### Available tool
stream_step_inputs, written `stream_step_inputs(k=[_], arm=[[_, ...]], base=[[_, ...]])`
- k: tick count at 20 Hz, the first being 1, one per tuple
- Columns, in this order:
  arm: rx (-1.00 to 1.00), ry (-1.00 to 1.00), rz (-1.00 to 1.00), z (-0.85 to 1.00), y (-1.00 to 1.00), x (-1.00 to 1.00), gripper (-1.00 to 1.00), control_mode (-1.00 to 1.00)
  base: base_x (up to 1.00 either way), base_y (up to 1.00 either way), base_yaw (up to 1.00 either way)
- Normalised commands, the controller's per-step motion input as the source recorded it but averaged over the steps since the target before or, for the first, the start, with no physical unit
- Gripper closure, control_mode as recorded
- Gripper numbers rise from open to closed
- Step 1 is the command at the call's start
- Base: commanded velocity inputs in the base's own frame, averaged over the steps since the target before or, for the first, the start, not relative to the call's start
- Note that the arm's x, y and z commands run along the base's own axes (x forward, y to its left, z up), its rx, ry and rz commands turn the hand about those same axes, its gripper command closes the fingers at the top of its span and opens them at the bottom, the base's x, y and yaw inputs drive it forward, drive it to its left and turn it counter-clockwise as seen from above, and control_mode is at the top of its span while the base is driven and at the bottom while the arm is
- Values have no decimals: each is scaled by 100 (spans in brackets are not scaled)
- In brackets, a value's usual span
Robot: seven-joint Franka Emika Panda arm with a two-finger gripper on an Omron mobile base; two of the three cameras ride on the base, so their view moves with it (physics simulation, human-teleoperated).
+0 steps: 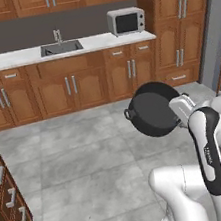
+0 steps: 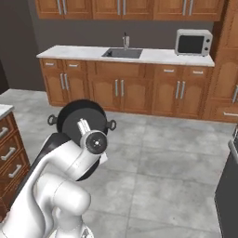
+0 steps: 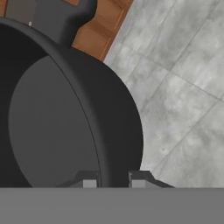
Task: Move the pot and pan from the stove into the sink.
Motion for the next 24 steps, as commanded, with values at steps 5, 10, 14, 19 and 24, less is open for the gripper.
stream_step_inputs(k=[5,10,14,19,24], arm=[[0,0,0,0,0,0,100,100],[0,0,0,0,0,0,100,100],[0,0,0,0,0,0,100,100],[0,0,0,0,0,0,100,100],[0,0,0,0,0,0,100,100]], base=[[-3,38,8],[12,1,0],[65,7,0],[89,12,0],[95,13,0]])
